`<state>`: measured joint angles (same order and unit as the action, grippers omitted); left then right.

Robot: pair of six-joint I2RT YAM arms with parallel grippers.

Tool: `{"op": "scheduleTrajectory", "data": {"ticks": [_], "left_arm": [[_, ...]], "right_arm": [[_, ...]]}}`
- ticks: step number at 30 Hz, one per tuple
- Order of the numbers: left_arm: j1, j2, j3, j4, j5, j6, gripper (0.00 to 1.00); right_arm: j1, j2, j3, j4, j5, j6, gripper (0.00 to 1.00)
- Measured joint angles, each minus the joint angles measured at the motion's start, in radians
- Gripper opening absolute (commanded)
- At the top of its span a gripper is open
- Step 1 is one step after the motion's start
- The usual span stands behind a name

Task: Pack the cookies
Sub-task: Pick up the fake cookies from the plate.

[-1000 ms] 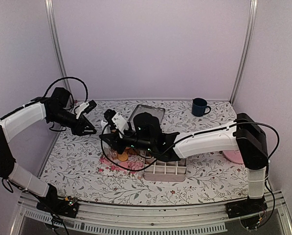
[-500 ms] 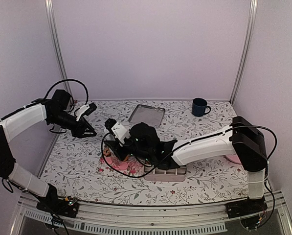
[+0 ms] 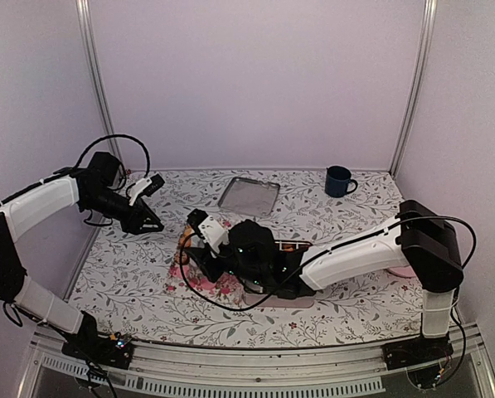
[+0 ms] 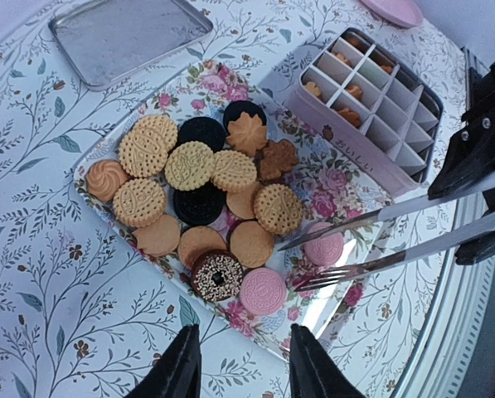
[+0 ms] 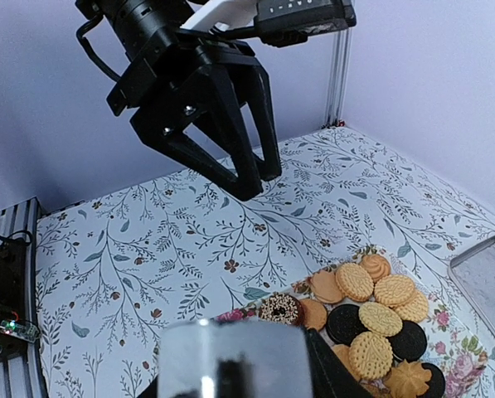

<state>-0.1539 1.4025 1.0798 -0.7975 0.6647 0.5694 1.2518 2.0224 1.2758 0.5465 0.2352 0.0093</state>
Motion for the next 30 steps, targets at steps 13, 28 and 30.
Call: {"op": "scheduleTrajectory", "data": {"ticks": [13, 28, 30], "left_arm": [[0.000, 0.000, 0.000, 0.000, 0.008, 0.000, 0.37], [0.000, 0.000, 0.002, -0.001, 0.014, -0.002, 0.38], [0.000, 0.000, 0.003, -0.002, 0.016, -0.002, 0.38]], "right_arm": [[0.005, -0.085, -0.100, -0.043, 0.032, 0.054, 0.39], [0.005, -0.113, -0.104, -0.099, 0.036, 0.058, 0.39], [0.005, -0.115, -0.104, -0.104, 0.035, 0.058, 0.38]]}}
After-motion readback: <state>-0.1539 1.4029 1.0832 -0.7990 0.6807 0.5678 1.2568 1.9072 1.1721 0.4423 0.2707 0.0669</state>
